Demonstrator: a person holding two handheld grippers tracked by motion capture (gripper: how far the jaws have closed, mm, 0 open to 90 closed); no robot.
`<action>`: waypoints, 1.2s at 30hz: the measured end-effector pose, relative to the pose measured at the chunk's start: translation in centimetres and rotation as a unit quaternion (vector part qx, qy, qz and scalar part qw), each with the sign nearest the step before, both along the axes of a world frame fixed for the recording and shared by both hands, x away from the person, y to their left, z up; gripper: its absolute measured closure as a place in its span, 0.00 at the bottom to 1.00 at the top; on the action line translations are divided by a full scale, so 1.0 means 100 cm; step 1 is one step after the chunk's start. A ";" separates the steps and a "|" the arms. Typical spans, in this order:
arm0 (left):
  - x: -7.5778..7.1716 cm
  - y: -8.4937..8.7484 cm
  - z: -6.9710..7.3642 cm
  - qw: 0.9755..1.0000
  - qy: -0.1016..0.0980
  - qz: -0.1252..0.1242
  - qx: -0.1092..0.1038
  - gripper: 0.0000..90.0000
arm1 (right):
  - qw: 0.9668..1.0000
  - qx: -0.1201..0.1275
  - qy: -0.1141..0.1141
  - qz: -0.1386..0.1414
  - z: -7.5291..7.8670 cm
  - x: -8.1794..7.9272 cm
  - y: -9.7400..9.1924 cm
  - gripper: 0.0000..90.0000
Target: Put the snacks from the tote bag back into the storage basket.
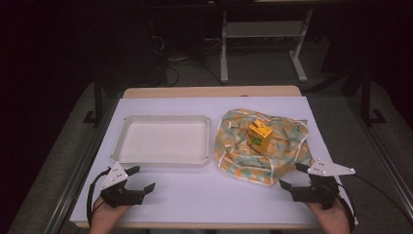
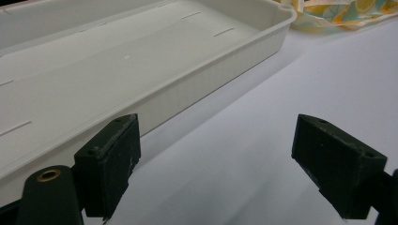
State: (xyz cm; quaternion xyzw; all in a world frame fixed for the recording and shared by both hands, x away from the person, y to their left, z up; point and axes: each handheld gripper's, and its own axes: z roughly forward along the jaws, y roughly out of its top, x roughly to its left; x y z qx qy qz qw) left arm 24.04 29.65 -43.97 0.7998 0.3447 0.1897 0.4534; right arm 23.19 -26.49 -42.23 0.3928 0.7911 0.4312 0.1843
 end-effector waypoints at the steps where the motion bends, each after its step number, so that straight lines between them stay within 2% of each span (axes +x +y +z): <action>1: 0.000 0.001 0.000 1.000 0.000 -0.001 0.003 0.17 | 1.000 0.000 0.000 0.000 0.000 0.000 0.000 0.18; 6: -0.001 -0.001 0.001 1.000 -0.004 -0.001 0.002 0.17 | 1.000 -0.003 -0.006 0.000 0.001 -0.001 0.001 0.18; 8: -0.002 -0.001 0.002 1.000 -0.007 -0.008 0.011 0.17 | 1.000 -0.011 -0.007 -0.002 0.002 -0.002 0.001 0.18; 13: -0.002 -0.003 0.002 1.000 -0.010 -0.009 0.012 0.18 | 1.000 -0.010 0.000 -0.006 0.004 -0.002 -0.002 0.19; 17: -0.004 -0.002 0.001 1.000 -0.005 -0.008 0.010 0.18 | 1.000 -0.010 0.007 0.000 0.005 0.001 0.000 0.20; 18: -0.004 -0.001 0.001 1.000 -0.009 -0.009 0.011 0.18 | 1.000 -0.010 0.009 -0.002 0.005 0.001 0.001 0.19; 21: -0.004 0.001 0.002 1.000 -0.007 -0.005 0.008 0.18 | 1.000 -0.023 0.010 0.003 0.006 0.002 0.005 0.19; 24: -0.003 0.000 0.000 1.000 -0.004 -0.001 0.004 0.18 | 1.000 -0.021 0.009 0.007 0.006 0.004 0.005 0.19; 26: -0.003 0.000 0.001 1.000 -0.005 -0.004 0.009 0.17 | 1.000 -0.017 0.016 0.006 0.006 0.006 0.007 0.19; 27: -0.003 0.000 0.001 1.000 -0.007 -0.006 0.010 0.18 | 1.000 -0.023 0.010 0.008 0.007 0.007 0.007 0.19; 29: -0.004 -0.001 0.001 1.000 -0.009 -0.008 0.010 0.18 | 1.000 -0.023 0.014 0.009 0.007 0.008 0.010 0.18; 36: -0.003 -0.001 0.000 1.000 -0.001 -0.008 0.011 0.17 | 0.999 -0.032 0.012 0.007 0.014 0.015 0.014 0.19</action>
